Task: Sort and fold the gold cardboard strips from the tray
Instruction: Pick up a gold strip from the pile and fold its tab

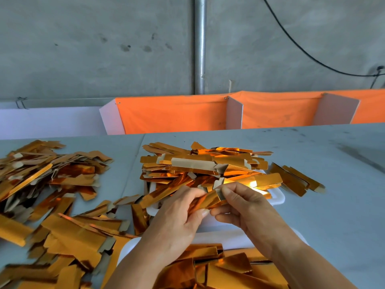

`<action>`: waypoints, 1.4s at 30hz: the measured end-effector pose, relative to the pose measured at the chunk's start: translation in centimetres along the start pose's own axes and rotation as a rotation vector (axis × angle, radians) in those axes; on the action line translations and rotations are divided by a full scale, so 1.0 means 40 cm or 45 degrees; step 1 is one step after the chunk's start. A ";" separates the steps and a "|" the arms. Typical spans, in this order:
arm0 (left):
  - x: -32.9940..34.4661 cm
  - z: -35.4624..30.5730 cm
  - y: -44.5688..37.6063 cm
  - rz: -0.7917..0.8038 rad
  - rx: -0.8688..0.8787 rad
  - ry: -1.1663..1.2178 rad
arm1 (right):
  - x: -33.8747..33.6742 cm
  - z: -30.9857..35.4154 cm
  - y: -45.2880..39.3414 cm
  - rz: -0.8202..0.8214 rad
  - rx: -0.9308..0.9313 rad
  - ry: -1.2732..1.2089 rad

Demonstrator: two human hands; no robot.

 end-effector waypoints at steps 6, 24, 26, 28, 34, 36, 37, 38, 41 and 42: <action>0.003 0.001 0.000 -0.001 0.004 -0.010 | -0.002 -0.002 -0.002 -0.027 0.017 0.025; 0.005 0.011 -0.002 -0.002 -0.025 -0.013 | 0.006 0.000 0.001 -0.025 0.008 0.074; 0.005 0.014 -0.002 0.000 -0.039 -0.012 | 0.006 0.000 0.000 -0.027 0.013 0.074; 0.006 0.015 -0.002 0.000 -0.047 -0.012 | 0.005 -0.001 0.000 -0.025 0.018 0.067; 0.006 0.015 -0.003 -0.030 -0.030 -0.023 | 0.002 -0.001 0.001 -0.003 0.021 0.045; 0.005 0.015 -0.004 -0.041 -0.025 -0.022 | 0.004 0.001 0.001 0.019 0.007 0.033; 0.004 0.016 -0.005 -0.047 -0.024 -0.025 | 0.006 0.002 0.002 0.033 0.000 0.030; 0.003 0.017 -0.005 -0.052 -0.022 -0.030 | 0.007 0.003 0.002 0.044 -0.006 0.031; 0.004 0.021 -0.004 -0.067 -0.014 -0.044 | 0.006 0.002 0.001 0.046 -0.016 0.063; 0.005 0.023 -0.003 -0.067 -0.014 -0.048 | 0.005 0.000 -0.001 0.038 -0.014 0.065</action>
Point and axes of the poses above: each hand's wrist, its own y-axis away from the middle knuckle, its own x-axis out of the palm, z = x × y, the point moved 5 cm from there along -y, towards the middle knuckle, and after that the axes turned 7 degrees about -z, right-handed, at the moved point
